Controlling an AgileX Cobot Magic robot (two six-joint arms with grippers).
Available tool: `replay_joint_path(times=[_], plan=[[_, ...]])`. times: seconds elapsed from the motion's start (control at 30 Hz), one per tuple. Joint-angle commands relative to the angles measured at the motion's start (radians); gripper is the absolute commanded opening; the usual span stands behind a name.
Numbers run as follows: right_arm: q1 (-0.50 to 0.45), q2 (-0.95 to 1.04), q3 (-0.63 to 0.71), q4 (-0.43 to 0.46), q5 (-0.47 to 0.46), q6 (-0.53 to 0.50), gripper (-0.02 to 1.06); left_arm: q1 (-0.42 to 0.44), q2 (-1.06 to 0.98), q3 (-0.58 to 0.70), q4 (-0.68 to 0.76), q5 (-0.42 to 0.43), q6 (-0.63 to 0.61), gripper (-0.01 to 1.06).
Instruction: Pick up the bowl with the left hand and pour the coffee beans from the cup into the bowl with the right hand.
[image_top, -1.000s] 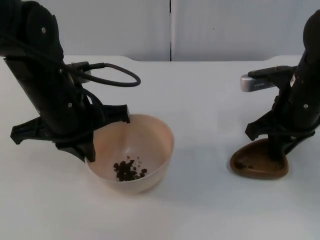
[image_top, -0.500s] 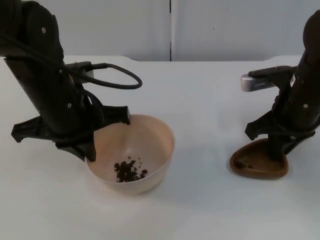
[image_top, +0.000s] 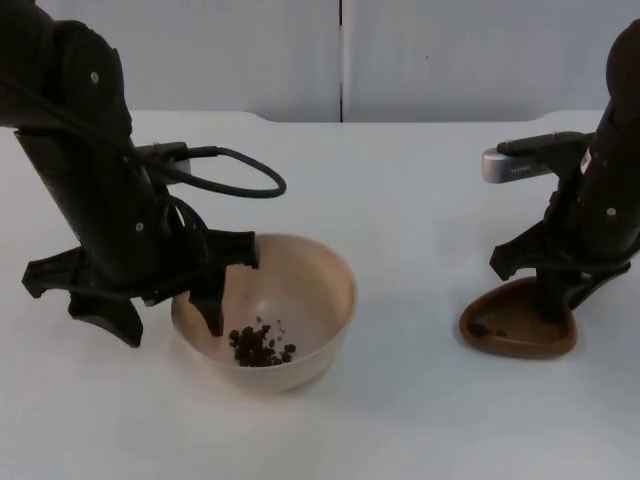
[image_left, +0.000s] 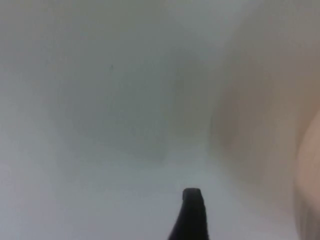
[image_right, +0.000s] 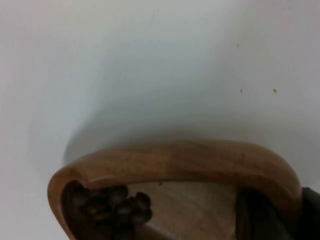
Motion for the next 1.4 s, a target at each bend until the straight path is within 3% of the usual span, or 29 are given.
replay_joint_path(times=[0.0,0.2,0.3,0.33,0.4,0.47,0.6,0.73,0.93,1.37], plan=[[-0.006,0.000,0.001,0.001,0.000,0.004,0.00,-0.001,-0.026,0.003,-0.011,-0.006,0.005,0.67],[-0.006,0.000,0.001,0.001,0.000,0.007,0.06,-0.001,-0.112,0.003,-0.011,-0.008,0.011,0.67],[-0.006,0.000,0.001,0.001,0.000,0.007,0.19,-0.001,-0.186,0.003,-0.015,0.016,0.016,0.67],[-0.006,0.000,0.001,0.001,-0.002,0.007,0.28,-0.002,-0.217,0.003,-0.015,0.030,0.034,0.67],[-0.006,0.000,0.001,0.001,-0.004,0.007,0.30,-0.002,-0.246,0.003,-0.015,0.043,0.063,0.67],[-0.006,0.000,0.001,0.001,-0.009,0.007,0.42,-0.002,-0.342,0.003,-0.015,0.085,0.119,0.67],[-0.006,0.000,-0.001,0.001,-0.009,0.007,0.50,-0.002,-0.444,0.003,-0.024,0.115,0.153,0.67],[-0.006,-0.027,-0.001,0.001,0.009,0.007,0.64,-0.002,-0.649,0.003,-0.033,0.137,0.204,0.67],[-0.006,-0.101,-0.001,0.001,0.028,0.007,0.68,-0.002,-0.826,0.003,-0.037,0.144,0.228,0.67],[-0.004,-0.423,-0.001,0.003,0.161,-0.004,0.68,-0.002,-1.172,0.003,-0.026,0.218,0.287,0.67]])
